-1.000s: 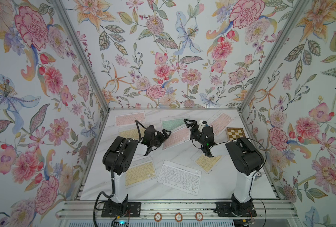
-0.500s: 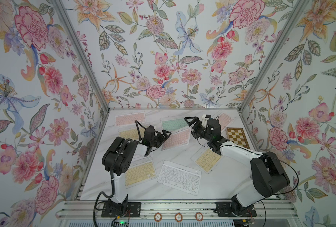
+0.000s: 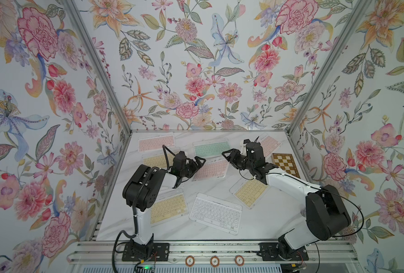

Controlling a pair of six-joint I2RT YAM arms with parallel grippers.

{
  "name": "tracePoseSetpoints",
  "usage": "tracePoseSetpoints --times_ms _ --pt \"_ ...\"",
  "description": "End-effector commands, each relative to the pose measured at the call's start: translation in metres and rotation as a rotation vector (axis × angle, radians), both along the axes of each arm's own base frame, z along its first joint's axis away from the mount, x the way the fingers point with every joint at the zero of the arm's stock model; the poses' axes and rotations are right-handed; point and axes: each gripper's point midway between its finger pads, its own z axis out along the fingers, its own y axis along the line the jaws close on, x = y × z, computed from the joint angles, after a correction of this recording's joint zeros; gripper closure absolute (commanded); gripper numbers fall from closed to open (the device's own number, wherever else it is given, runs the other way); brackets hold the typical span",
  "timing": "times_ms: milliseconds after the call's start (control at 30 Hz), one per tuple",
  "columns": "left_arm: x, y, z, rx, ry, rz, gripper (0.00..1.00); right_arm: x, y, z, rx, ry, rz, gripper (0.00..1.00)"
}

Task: Stack the numeric keypads
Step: Pick up the numeric keypad from the center of the board.

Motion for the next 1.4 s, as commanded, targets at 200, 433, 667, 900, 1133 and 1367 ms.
tracePoseSetpoints --times_ms 200,433,667,900,1133,1367 --pt "-0.002 -0.004 0.017 0.057 -0.038 -0.061 0.01 -0.001 -0.006 -0.005 -0.133 -0.056 0.093 0.71" --pt "-0.003 -0.006 0.025 0.072 -0.063 -0.096 0.01 0.009 -0.018 -0.004 -0.154 -0.081 0.107 0.89" --pt "-0.003 -0.004 0.031 0.088 -0.088 -0.133 0.00 0.022 -0.019 0.007 -0.101 -0.108 0.145 1.00" --pt "0.002 0.001 0.049 0.066 -0.148 -0.142 0.01 0.038 -0.025 0.038 -0.020 -0.167 0.171 1.00" --pt "0.031 0.006 0.056 0.168 -0.158 -0.126 0.01 0.068 -0.031 0.047 -0.022 -0.209 0.189 1.00" --pt "0.075 0.023 0.054 0.309 -0.141 -0.078 0.00 0.110 -0.037 0.041 -0.022 -0.254 0.190 1.00"
